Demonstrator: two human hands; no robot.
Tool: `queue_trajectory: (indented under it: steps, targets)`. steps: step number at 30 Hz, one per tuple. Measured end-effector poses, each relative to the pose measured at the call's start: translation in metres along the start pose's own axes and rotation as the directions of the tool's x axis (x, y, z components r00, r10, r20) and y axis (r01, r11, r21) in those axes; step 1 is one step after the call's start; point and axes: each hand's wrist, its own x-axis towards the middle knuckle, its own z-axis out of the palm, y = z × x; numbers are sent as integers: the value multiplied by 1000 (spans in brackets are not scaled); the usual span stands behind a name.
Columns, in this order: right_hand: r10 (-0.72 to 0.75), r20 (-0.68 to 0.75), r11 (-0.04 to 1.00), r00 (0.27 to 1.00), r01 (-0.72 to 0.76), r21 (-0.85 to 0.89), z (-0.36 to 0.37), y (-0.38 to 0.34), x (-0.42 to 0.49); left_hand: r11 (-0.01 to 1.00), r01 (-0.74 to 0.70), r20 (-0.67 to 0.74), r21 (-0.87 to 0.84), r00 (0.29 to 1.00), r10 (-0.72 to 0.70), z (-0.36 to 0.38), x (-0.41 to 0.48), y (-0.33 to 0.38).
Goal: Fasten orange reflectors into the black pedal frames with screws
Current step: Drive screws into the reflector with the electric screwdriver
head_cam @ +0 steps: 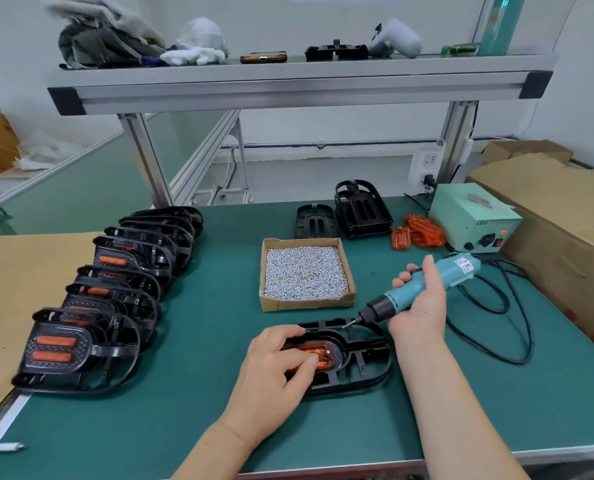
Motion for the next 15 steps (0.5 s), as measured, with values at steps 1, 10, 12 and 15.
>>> queue_trajectory:
  steps: [1,10,12,15]
  targets:
    - [44,8,998,999,-44,38,-3,2,4,1000,-2,1,6,1000,2,0,0,0]
    - [179,164,973,970,-199,115,-17,7,21,999,-33,-140,-37,990,27,-2,8,5]
    - [185,171,973,968,-204,103,-18,7,24,999,7,-208,-41,978,-16,-7,26,7]
    - [189,178,974,966,-207,88,-18,7,25,991,87,-138,100,988,-73,-19,69,6]
